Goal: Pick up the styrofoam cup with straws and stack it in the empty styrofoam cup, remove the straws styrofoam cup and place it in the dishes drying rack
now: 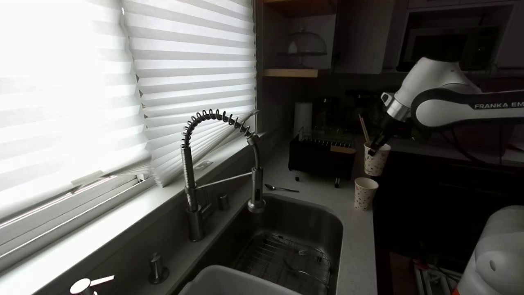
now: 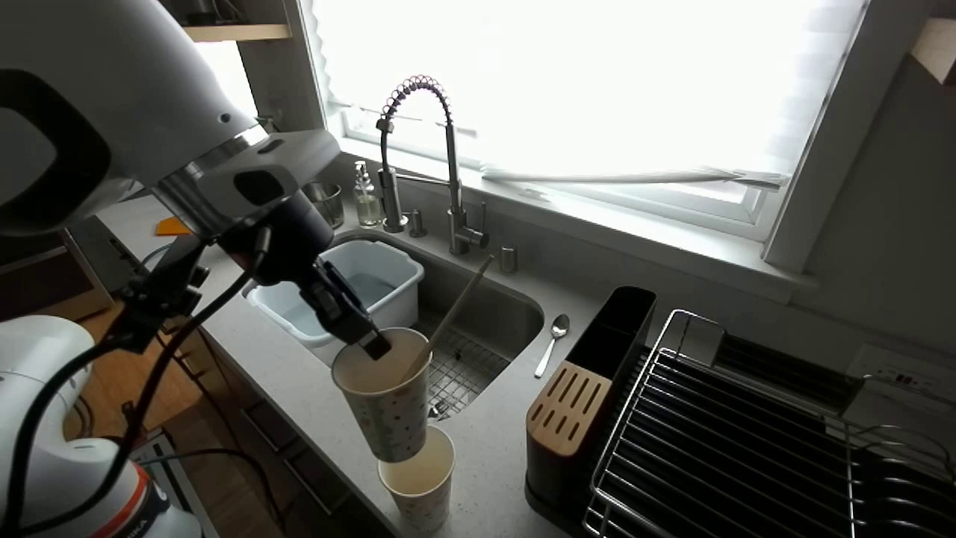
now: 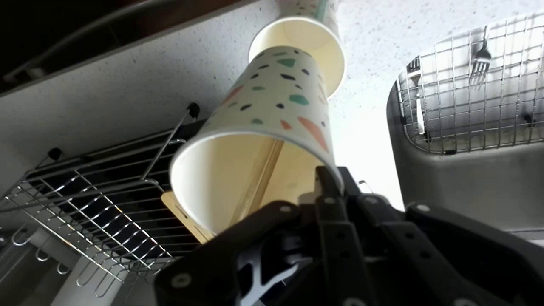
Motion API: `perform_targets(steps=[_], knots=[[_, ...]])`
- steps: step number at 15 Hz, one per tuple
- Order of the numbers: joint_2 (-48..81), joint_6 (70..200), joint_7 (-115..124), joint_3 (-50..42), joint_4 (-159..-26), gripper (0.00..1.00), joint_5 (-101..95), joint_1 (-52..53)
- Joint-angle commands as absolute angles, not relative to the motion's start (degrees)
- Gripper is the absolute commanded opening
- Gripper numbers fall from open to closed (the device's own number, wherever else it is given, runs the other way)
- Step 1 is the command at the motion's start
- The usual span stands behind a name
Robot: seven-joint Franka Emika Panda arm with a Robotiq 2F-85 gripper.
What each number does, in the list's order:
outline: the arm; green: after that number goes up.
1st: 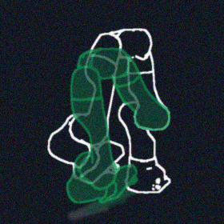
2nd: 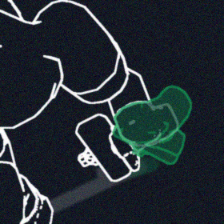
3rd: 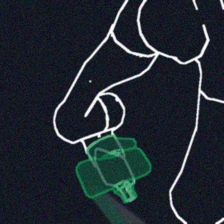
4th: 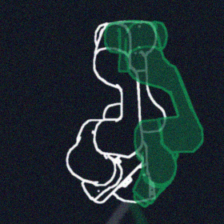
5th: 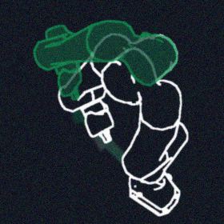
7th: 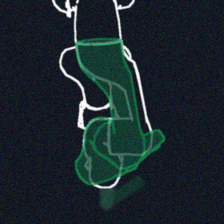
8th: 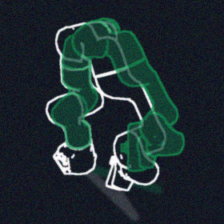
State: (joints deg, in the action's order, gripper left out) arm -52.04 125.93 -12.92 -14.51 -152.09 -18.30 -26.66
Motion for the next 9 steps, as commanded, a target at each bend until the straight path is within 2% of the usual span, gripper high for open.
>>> perform_targets(steps=[1,9], knots=[[-53.9,125.7,-10.1,-16.0,-154.5,0.01,-20.8,-27.9],[-52.8,130.0,-8.2,-18.0,-156.5,0.01,-19.8,-27.7]])
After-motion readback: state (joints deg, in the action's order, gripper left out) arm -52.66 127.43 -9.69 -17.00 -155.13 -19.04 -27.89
